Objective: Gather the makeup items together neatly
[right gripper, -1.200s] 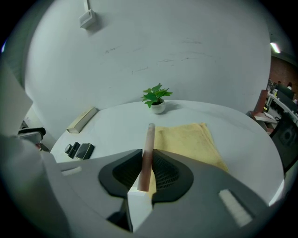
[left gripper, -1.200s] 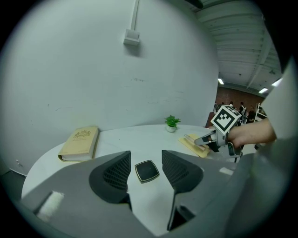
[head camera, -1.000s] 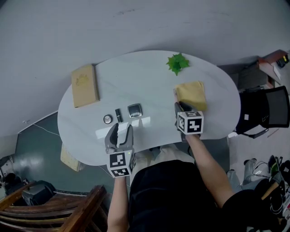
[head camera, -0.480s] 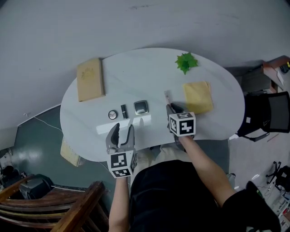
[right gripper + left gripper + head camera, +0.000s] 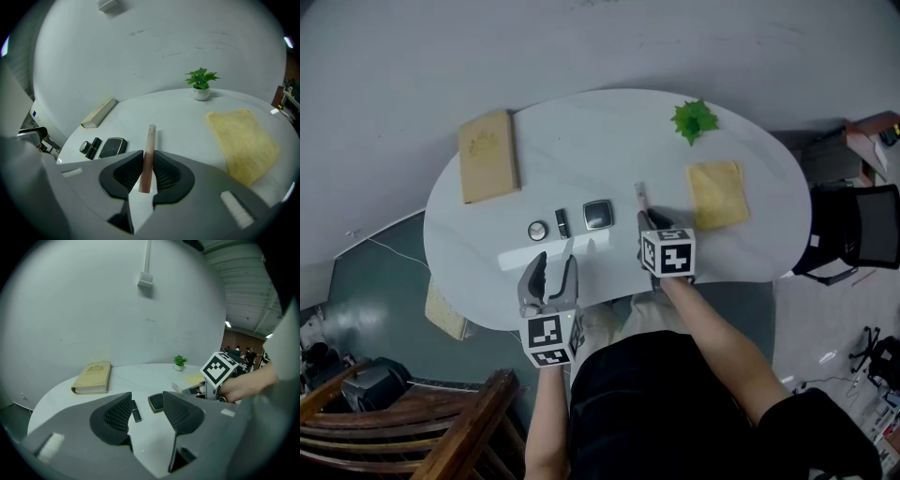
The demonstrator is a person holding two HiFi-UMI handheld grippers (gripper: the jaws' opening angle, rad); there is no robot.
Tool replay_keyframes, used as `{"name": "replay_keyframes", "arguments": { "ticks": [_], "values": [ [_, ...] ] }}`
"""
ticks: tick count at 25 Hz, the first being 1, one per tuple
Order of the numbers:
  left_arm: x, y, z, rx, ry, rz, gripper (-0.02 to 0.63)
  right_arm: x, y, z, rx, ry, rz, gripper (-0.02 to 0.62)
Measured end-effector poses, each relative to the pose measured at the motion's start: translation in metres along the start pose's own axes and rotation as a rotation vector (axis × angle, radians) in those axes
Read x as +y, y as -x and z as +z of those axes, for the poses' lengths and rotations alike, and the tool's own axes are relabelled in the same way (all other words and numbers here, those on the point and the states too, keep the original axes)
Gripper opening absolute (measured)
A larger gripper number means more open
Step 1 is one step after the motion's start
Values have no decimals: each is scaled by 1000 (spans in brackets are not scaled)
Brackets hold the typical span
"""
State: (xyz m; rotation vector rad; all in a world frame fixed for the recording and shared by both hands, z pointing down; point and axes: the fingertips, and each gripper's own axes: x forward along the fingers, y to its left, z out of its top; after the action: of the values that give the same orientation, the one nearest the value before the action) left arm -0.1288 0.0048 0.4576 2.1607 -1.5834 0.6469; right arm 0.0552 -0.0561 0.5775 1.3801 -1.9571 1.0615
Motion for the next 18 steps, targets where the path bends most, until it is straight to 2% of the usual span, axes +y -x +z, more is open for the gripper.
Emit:
{"name": "replay_keyframes", "arguments": {
  "ticks": [7, 18],
  "values": [
    [6, 0, -2, 9, -7, -13, 207, 4, -12, -5, -5, -8, -18, 75],
    [12, -2, -1, 13, -13, -19, 207, 2, -22, -7, -4, 39, -65, 78]
  ]
}}
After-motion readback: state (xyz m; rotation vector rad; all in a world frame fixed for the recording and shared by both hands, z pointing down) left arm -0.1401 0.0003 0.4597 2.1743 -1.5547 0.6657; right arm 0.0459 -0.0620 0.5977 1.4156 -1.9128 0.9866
